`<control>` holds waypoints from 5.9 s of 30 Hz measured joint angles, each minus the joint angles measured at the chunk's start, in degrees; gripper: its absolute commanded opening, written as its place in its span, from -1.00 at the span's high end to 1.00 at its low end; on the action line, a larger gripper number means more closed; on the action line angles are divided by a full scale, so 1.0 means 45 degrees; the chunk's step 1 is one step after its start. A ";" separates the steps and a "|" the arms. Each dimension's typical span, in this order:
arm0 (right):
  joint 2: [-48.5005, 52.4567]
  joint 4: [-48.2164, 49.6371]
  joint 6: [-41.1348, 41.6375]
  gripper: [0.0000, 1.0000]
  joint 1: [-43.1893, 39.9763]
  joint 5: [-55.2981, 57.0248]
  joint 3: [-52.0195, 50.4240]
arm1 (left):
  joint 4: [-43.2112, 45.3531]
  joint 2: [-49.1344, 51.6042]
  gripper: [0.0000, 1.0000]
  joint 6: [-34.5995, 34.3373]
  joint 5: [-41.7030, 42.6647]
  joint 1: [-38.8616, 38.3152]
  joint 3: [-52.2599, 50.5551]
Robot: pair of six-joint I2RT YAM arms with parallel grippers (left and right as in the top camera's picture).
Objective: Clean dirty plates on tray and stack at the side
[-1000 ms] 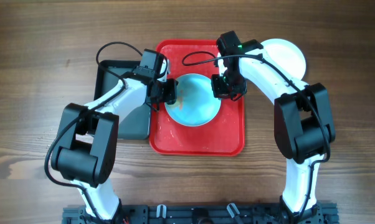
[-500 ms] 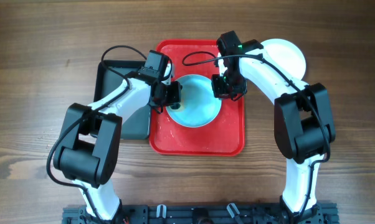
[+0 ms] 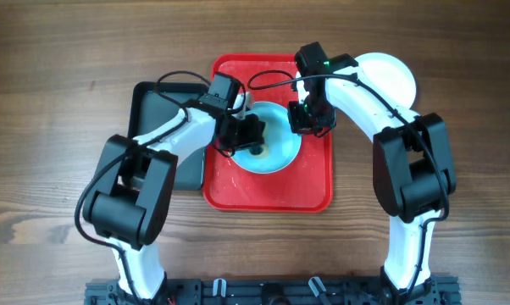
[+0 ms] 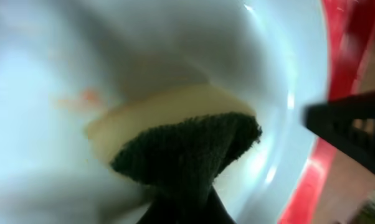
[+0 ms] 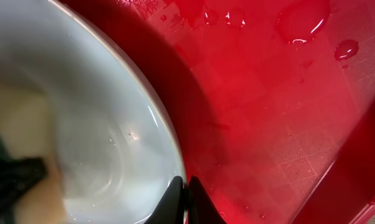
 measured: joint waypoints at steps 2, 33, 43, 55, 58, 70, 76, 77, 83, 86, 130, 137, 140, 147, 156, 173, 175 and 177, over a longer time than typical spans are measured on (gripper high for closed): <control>0.0000 0.0000 0.0000 0.90 0.0000 0.0024 0.0000 | 0.0340 0.0155 0.92 0.0015 0.0782 -0.0034 -0.0049; 0.0000 0.0121 0.0000 0.90 0.0000 -0.0063 0.0000 | 0.0593 -0.0447 0.92 0.0670 -0.1982 0.1156 -0.0058; 0.0000 0.0155 -0.0005 0.91 0.0000 -0.0058 0.0000 | 0.0821 -0.0180 0.92 0.0563 -0.1156 0.1171 -0.0034; 0.0000 0.0151 -0.0005 0.91 0.0015 -0.0044 0.0000 | 0.1054 0.0277 0.92 0.0223 0.0034 0.0214 0.0175; 0.0000 0.0151 -0.0005 0.90 0.0015 -0.0034 -0.0005 | 0.1083 0.0301 0.92 0.0136 0.0189 -0.0287 0.0175; 0.0000 0.0155 -0.0010 0.90 0.0015 -0.0039 -0.0005 | 0.1923 0.0471 0.92 -0.0010 0.1423 -0.0627 0.0107; 0.0000 0.0189 -0.0189 0.91 0.0087 -0.0068 -0.0005 | 0.3381 0.0160 0.92 0.0073 0.0748 0.0296 0.0083; 0.0000 0.0199 -0.0189 0.91 0.0097 -0.0068 -0.0005 | 0.3478 0.0058 0.92 0.0097 0.0151 0.0418 0.0083; 0.0000 0.0199 -0.0194 0.90 0.0097 -0.0073 -0.0005 | 0.3366 -0.0010 0.92 0.0500 -0.2142 0.0403 0.0083; 0.0000 0.0204 -0.0194 0.90 0.0097 -0.0073 -0.0005 | 0.3400 -0.0010 0.92 0.0675 -0.2773 0.0393 0.0083; 0.0000 0.0544 -0.0126 0.90 0.0121 -0.0078 -0.0024 | -0.3764 -0.4619 0.91 0.2161 -0.4998 0.2837 -0.0267; 0.0000 0.0636 -0.0126 0.89 0.0121 -0.0078 -0.0024 | -0.3614 -0.3575 0.92 0.3172 -0.5474 0.4192 -0.0267; 0.0000 0.0690 -0.0126 0.90 0.0121 -0.0078 -0.0024 | -0.3196 -0.2667 0.92 0.3521 -0.5561 0.4206 -0.0272; 0.0000 0.0690 -0.0131 0.89 0.0121 -0.0078 -0.0024 | -0.2225 -0.1875 0.34 0.3764 -0.5620 0.4211 -0.0277; 0.0000 0.0816 -0.0087 0.59 0.0121 -0.0073 -0.0024 | -0.2215 -0.1875 -0.99 0.3954 -0.5790 0.4235 -0.0277; -0.0126 0.1452 -0.0083 0.38 0.0121 -0.0131 -0.0899 | -0.2220 -0.1875 -1.00 0.3963 -0.5790 0.4245 -0.0277; -0.0155 0.1501 -0.0083 0.46 0.0126 -0.0170 -0.0933 | -0.2220 -0.1875 -1.00 0.3963 -0.5795 0.4245 -0.0277; -0.0160 0.1559 -0.0078 0.38 0.0136 -0.0170 -0.0957 | -0.2220 -0.1875 -1.00 0.3963 -0.5795 0.4245 -0.0277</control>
